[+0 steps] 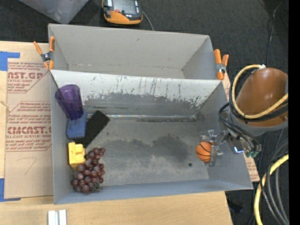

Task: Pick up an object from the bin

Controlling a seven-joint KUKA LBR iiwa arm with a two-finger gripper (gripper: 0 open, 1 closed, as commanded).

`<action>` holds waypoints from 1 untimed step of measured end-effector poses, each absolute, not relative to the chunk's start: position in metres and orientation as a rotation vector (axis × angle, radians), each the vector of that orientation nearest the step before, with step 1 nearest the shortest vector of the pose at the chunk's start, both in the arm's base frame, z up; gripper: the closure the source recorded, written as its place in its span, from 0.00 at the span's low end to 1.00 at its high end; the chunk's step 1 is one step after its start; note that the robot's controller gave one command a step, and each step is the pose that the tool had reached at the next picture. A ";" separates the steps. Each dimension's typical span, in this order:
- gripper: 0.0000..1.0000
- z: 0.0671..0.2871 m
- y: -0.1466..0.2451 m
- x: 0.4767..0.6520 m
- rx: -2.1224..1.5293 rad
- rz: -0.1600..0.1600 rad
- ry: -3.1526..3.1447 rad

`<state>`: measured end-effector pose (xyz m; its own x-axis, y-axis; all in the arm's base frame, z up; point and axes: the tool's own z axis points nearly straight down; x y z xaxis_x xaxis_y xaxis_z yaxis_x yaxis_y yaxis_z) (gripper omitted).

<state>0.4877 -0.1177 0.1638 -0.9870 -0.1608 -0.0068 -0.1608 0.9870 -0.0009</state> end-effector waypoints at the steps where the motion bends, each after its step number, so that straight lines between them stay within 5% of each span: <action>1: 1.00 0.285 -0.108 0.501 -0.202 -0.004 3.122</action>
Offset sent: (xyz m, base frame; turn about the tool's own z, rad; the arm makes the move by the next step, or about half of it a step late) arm 0.0107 0.0119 0.1184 -0.0024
